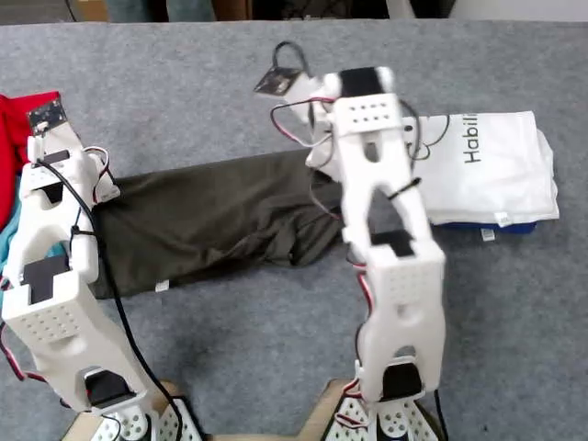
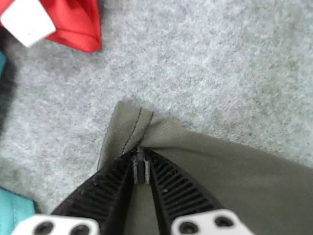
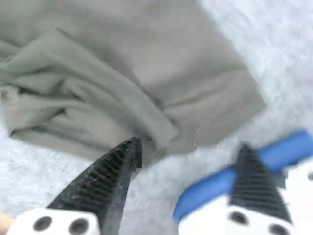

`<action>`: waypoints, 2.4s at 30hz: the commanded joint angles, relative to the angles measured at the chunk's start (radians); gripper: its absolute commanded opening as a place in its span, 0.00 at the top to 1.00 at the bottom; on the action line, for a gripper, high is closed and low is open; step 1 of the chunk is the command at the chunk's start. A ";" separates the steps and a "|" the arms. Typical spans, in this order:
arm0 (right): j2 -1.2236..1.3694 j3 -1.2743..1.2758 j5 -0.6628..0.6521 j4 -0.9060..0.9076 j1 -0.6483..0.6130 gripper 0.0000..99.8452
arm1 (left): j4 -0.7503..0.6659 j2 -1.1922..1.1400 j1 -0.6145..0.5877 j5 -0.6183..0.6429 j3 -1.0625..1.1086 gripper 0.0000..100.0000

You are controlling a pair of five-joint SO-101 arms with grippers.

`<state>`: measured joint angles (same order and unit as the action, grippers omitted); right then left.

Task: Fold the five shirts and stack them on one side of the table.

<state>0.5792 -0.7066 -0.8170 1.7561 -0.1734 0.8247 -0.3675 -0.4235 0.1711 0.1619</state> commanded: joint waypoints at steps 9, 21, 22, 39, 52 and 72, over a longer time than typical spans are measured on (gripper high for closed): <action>-0.697 1.027 -0.051 -0.109 -0.112 0.98 | -0.018 0.021 -0.019 -0.009 -0.027 0.97; -0.496 1.122 0.064 -0.635 -0.207 0.98 | -0.018 0.026 -0.018 -0.003 -0.030 0.97; -0.476 1.070 0.077 -0.637 -0.203 0.98 | -0.018 0.026 -0.018 -0.003 -0.030 0.97; -0.019 0.234 0.187 -0.517 -0.141 0.98 | -0.021 0.025 -0.018 -0.005 -0.030 0.97; -0.242 0.414 0.199 -0.029 -0.207 0.98 | -0.018 0.026 -0.010 -0.009 -0.030 0.97; -0.064 0.440 0.209 -0.385 -0.256 0.98 | -0.018 0.023 0.012 -0.009 -0.028 0.97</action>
<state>0.5669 -0.1803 -0.6145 1.2727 -0.4496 0.8186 -0.3675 -0.4158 0.1711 0.1619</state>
